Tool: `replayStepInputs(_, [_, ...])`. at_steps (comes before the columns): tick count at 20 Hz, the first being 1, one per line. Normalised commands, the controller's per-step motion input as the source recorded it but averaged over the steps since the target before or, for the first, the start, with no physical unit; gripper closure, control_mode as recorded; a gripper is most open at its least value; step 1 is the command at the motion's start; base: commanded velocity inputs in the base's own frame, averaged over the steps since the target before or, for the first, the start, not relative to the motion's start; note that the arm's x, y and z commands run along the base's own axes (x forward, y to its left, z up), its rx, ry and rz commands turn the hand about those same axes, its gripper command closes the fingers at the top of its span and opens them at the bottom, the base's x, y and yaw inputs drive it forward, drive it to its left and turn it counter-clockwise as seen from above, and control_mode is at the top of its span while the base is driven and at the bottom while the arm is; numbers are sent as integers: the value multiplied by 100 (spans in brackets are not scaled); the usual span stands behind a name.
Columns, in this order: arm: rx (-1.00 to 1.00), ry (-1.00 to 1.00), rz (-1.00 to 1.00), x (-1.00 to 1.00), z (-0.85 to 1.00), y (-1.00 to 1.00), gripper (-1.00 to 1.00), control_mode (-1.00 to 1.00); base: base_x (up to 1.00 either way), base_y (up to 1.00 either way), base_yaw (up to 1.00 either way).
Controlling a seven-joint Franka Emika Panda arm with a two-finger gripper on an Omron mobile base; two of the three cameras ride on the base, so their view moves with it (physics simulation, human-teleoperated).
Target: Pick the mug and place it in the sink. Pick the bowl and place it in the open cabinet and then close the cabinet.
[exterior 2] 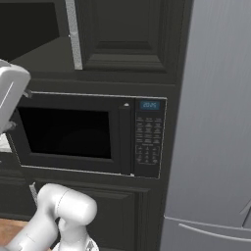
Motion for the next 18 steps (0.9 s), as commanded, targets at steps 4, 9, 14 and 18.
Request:
replayStepInputs(4, [0,0,4,-44,0,36,-100,-100,0,0,0])
replayStepInputs(9, [0,0,3,-41,0,39,-100,-100,0,0,0])
replayStepInputs(14, [-3,-2,1,-28,0,44,-100,-100,0,0,0])
replayStepInputs(18, [-5,-6,0,-13,0,49,-100,-100,0,0,0])
